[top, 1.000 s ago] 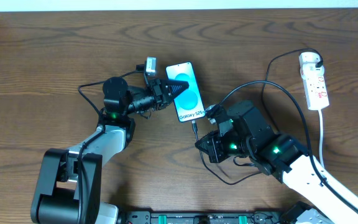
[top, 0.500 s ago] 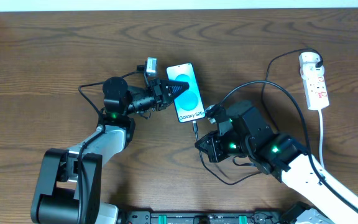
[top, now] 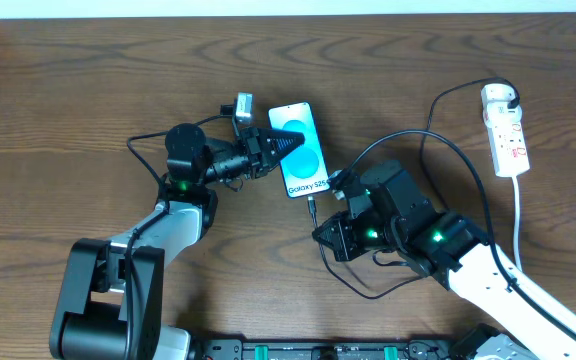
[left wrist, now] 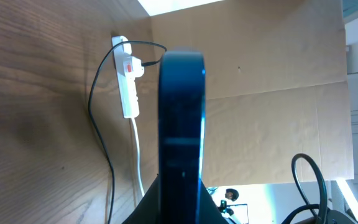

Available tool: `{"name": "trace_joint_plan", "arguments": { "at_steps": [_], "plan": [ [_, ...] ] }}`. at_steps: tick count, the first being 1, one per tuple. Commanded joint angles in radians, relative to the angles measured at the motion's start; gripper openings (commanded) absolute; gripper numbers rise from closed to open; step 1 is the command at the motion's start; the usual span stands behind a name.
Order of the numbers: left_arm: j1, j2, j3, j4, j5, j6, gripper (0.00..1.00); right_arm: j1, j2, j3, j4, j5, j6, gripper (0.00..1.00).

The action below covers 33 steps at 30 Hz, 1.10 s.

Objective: Plug charger to phone and switch on socket

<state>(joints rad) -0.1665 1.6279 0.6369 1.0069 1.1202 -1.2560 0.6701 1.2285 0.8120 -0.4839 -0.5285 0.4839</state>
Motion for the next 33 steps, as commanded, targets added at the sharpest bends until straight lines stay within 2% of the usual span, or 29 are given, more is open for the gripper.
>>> {"name": "trace_joint_plan", "arguments": {
  "at_steps": [1,33],
  "plan": [
    [0.001,-0.003,0.027,0.017,0.017,0.026,0.07,0.005,0.0,-0.003,0.002,-0.055,-0.034,0.01],
    [0.001,-0.003,0.026,0.016,0.047,0.127,0.07,0.005,0.0,-0.003,-0.006,-0.024,-0.036,0.01]
  ]
}}
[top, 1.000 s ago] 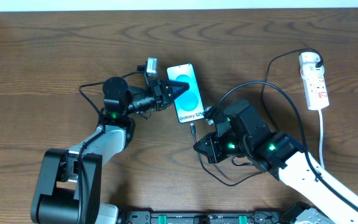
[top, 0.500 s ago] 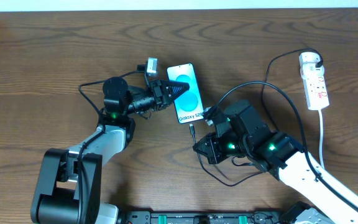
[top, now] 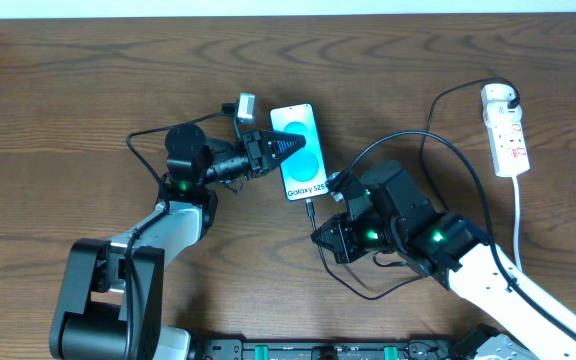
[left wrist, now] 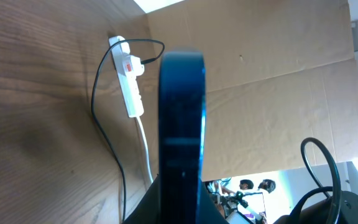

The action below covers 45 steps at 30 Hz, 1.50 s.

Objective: Plug charger to phone and switch on socket

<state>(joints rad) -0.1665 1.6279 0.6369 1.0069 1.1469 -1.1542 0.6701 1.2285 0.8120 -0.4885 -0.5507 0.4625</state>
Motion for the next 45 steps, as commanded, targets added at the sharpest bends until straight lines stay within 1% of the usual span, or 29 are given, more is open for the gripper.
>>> {"name": "trace_joint_plan", "arguments": {
  "at_steps": [1,10,15,45],
  "plan": [
    [0.001,-0.003,0.026,0.016,0.021,0.025,0.07,0.005,0.0,-0.003,-0.001,-0.002,-0.015,0.01],
    [0.001,-0.003,0.024,0.01,0.021,0.025,0.07,0.005,0.0,-0.003,0.002,-0.002,-0.015,0.01],
    [0.001,-0.003,0.022,-0.03,0.024,0.036,0.07,0.005,0.0,-0.003,0.008,-0.002,-0.015,0.01],
    [0.001,-0.003,0.022,-0.03,0.024,0.044,0.07,0.005,-0.002,-0.003,0.021,0.024,-0.015,0.01]
  ]
}}
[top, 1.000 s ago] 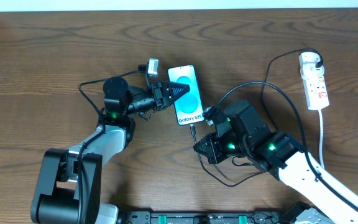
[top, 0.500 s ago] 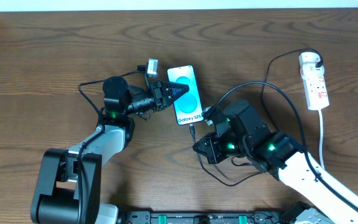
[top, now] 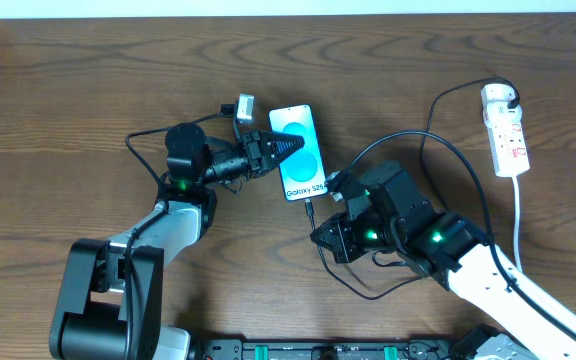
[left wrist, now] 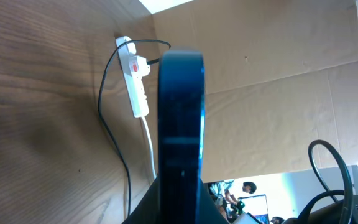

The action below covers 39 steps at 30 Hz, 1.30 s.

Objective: Plug charger to phone and switch on socket

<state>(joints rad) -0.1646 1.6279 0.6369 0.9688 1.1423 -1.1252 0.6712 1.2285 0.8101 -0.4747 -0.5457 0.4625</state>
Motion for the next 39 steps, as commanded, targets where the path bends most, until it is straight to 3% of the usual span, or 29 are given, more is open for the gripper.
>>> {"name": "trace_joint_plan", "arguments": {
  "at_steps": [1,39],
  "plan": [
    [0.0,-0.003,0.022,0.008,0.028,0.015,0.07,0.004,-0.003,-0.001,0.007,0.017,-0.015,0.01],
    [-0.011,0.01,0.017,0.044,0.036,0.014,0.07,0.004,-0.047,-0.001,-0.037,0.02,-0.031,0.01]
  ]
}}
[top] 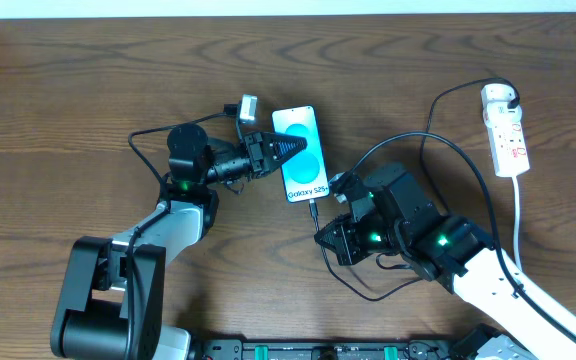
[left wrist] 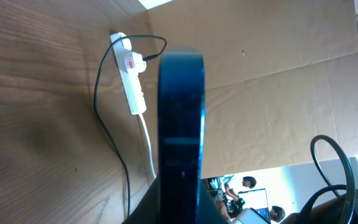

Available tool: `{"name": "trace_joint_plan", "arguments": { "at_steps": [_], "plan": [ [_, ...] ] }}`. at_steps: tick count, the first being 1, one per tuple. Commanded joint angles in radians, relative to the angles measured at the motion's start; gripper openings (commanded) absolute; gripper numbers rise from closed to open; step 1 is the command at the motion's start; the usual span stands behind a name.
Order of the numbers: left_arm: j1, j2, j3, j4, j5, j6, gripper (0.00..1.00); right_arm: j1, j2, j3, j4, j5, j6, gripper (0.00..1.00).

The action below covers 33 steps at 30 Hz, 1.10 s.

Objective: Plug charger to phone and switch on socket

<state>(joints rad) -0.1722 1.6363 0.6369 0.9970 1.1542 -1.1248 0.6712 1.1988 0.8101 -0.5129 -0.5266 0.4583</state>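
Observation:
The phone (top: 302, 160), its blue screen lit, is tilted up off the table with my left gripper (top: 286, 147) shut on its left side. In the left wrist view the phone (left wrist: 181, 118) shows edge-on as a dark blue bar between the fingers. Below its bottom edge, my right gripper (top: 328, 236) is shut on the black charger plug (top: 314, 209). The plug's tip points at the phone's port, touching it or just short of it. The white socket strip (top: 505, 130) lies at the far right, with the black cable (top: 438, 140) plugged in at its top end; the strip (left wrist: 131, 78) also shows in the left wrist view.
The black cable loops across the table (top: 88, 100) around the right arm and under its wrist. A white lead (top: 519, 215) runs from the strip toward the front edge. A cardboard wall (left wrist: 272, 93) stands behind the table.
The phone and my left gripper have shifted slightly to the right. My right gripper has moved a little right too, with the plug still just under the phone's bottom edge.
At every earlier moment my left gripper held the phone tilted up and my right gripper held the plug just below the phone's bottom edge. Only small shifts of phone and plug show between them, and the strip has not moved.

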Motion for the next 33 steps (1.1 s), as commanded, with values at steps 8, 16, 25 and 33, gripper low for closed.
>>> {"name": "trace_joint_plan", "arguments": {
  "at_steps": [8,16,25,33],
  "plan": [
    [-0.004,0.0,0.017,0.016,0.024,0.003,0.07,0.004,-0.018,-0.001,0.106,0.001,-0.026,0.01],
    [-0.004,0.0,0.017,0.016,-0.012,0.002,0.07,0.004,-0.017,-0.001,0.22,0.109,-0.025,0.01],
    [-0.004,0.0,0.017,0.015,-0.01,0.002,0.07,0.004,-0.015,-0.001,0.455,0.203,-0.001,0.01],
    [-0.004,0.0,0.017,0.015,-0.009,0.002,0.07,0.004,-0.014,-0.001,0.453,0.206,-0.002,0.01]
  ]
}}
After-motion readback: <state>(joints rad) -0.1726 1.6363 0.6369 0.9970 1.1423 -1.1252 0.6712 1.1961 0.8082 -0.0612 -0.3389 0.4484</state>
